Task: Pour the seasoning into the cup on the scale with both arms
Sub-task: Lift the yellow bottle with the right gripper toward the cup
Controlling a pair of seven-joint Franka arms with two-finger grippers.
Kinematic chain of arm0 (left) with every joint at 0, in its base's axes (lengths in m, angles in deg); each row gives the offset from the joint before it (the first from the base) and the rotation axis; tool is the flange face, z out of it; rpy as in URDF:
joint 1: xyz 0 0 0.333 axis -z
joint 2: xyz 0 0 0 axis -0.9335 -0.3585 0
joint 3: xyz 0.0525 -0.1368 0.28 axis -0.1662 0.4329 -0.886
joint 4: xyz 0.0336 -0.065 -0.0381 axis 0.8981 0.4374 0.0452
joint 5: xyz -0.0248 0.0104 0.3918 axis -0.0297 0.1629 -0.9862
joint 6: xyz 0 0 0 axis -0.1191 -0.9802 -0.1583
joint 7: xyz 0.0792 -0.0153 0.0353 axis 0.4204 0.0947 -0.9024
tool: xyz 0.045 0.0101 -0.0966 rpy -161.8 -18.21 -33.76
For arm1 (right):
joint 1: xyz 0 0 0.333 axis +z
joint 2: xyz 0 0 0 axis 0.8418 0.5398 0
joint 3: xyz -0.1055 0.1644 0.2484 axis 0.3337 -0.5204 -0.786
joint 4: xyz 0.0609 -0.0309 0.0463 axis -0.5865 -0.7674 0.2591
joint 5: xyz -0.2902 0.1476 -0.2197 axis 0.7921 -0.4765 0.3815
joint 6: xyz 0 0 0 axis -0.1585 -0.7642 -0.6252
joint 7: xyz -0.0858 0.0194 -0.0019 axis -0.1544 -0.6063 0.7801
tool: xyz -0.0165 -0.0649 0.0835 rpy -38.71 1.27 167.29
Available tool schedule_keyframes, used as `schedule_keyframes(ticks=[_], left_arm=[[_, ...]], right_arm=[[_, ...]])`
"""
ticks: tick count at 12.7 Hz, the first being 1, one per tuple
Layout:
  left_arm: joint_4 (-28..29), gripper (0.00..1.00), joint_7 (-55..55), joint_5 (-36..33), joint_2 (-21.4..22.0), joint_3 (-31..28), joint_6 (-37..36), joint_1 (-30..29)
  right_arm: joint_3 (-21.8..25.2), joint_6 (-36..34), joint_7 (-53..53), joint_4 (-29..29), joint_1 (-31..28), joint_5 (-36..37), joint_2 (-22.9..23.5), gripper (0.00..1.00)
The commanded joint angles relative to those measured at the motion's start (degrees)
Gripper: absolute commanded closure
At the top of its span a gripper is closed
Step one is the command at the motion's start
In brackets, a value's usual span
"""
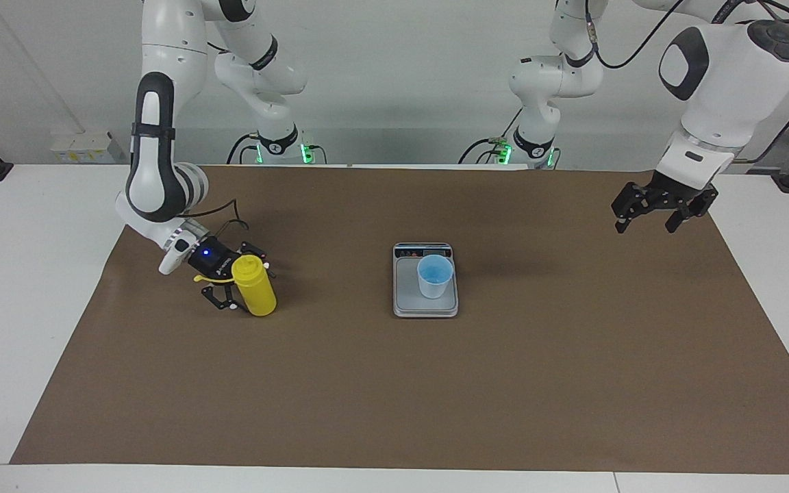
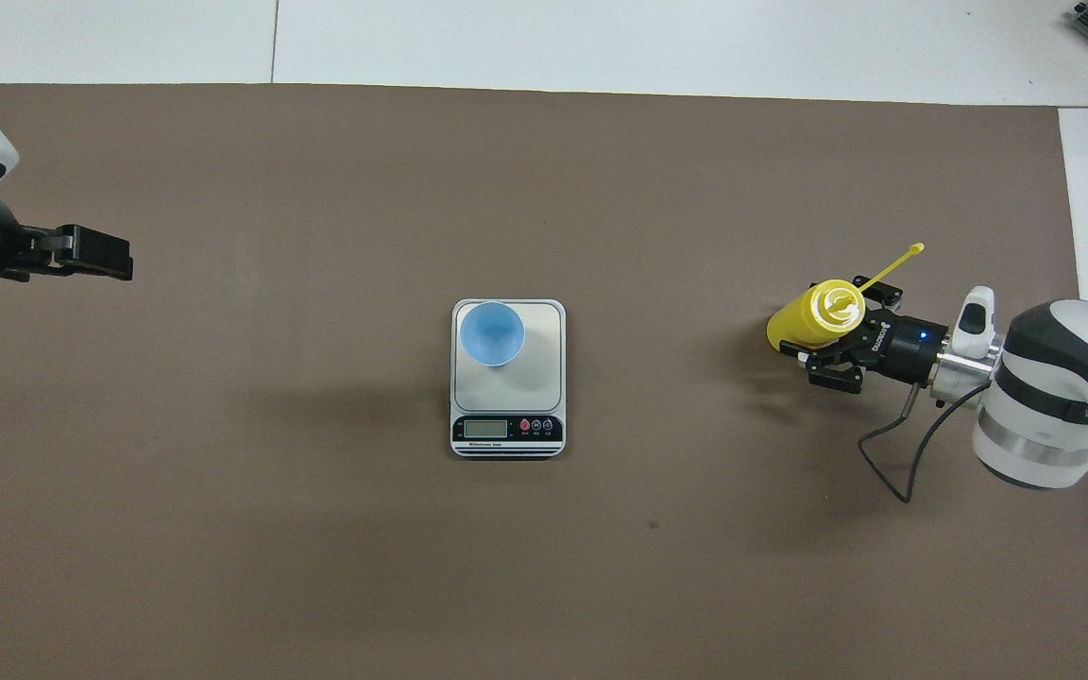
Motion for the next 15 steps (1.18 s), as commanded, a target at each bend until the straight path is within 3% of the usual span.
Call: schedule_keyframes(ticks=[1, 3, 7, 8, 12, 15], left_arm=[[1.57, 0.0, -0.13, 0.97, 1.3, -0.56, 0.28, 0.26], [1.57, 0.0, -0.13, 0.97, 1.3, -0.56, 0.28, 0.26], [1.4, 0.0, 0.13, 0.97, 1.21, -0.56, 1.15, 0.26], [1.14, 0.0, 0.22, 0.53, 1.04, -0.56, 1.42, 0.26], [-1.84, 0.0, 0.13, 0.35, 1.21, -0.3, -1.73, 0.44], [-4.75, 0.0, -0.04, 0.35, 0.86, -0.3, -5.25, 0.52]], right_arm=[[-0.27, -0.48, -1.31, 0.28, -0.37, -1.77, 0.07, 0.0], [-0.35, 0.04, -0.96, 1.16, -0.19, -1.77, 0.07, 0.04], [-0.71, 1.36, 0.44, 2.57, 0.51, -1.77, -0.36, 0.59], [-0.71, 1.71, 2.27, 2.83, 1.38, -1.68, -0.8, 0.68], [-0.62, 6.44, 13.6, 4.5, 4.98, 1.56, -4.22, 0.71], [-0.53, 12.07, 23.08, 7.39, 10.16, 10.23, -5.11, 0.71]])
